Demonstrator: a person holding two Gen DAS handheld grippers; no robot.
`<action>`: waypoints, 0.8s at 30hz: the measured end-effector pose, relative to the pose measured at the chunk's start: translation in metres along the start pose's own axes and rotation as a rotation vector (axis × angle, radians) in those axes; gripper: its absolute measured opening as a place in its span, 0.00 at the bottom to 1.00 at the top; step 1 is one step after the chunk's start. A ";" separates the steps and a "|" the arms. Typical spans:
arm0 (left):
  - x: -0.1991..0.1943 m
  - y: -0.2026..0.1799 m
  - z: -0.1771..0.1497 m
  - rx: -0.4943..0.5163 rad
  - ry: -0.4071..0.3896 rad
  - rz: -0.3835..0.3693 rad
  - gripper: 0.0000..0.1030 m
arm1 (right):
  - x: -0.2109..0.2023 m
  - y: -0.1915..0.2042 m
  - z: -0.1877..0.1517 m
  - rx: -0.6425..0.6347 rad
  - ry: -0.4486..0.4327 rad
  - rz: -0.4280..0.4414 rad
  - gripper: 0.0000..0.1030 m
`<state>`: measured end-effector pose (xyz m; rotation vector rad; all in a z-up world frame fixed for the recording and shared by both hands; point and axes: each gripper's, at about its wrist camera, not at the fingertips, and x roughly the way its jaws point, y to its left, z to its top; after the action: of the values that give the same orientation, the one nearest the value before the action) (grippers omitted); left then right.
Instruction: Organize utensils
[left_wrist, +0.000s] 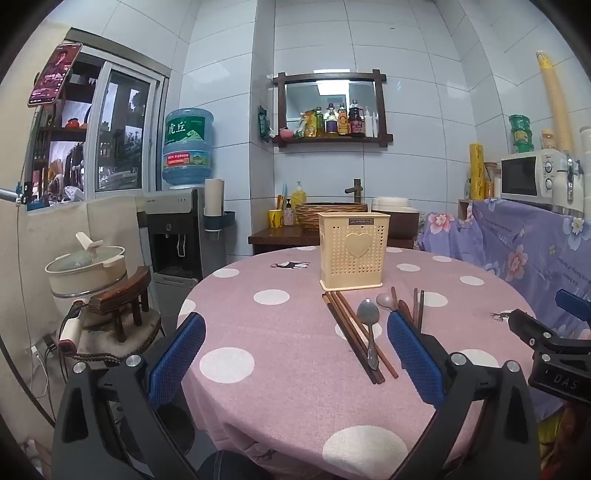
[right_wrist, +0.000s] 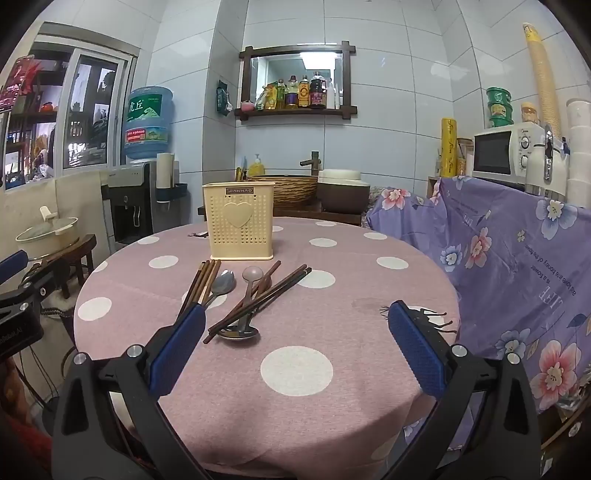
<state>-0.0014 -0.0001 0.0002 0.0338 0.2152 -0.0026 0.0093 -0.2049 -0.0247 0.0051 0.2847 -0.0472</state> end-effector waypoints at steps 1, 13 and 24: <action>0.000 0.000 0.000 -0.003 0.001 0.000 0.95 | 0.000 0.000 0.000 0.000 0.002 -0.001 0.95; -0.007 0.003 0.002 -0.017 0.001 0.004 0.95 | 0.000 -0.003 0.002 -0.004 0.002 -0.002 0.95; -0.006 0.003 0.002 -0.018 0.002 0.004 0.95 | -0.002 0.003 0.000 -0.009 -0.003 -0.001 0.95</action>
<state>-0.0063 0.0025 0.0037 0.0159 0.2168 0.0038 0.0077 -0.2013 -0.0237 -0.0037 0.2816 -0.0467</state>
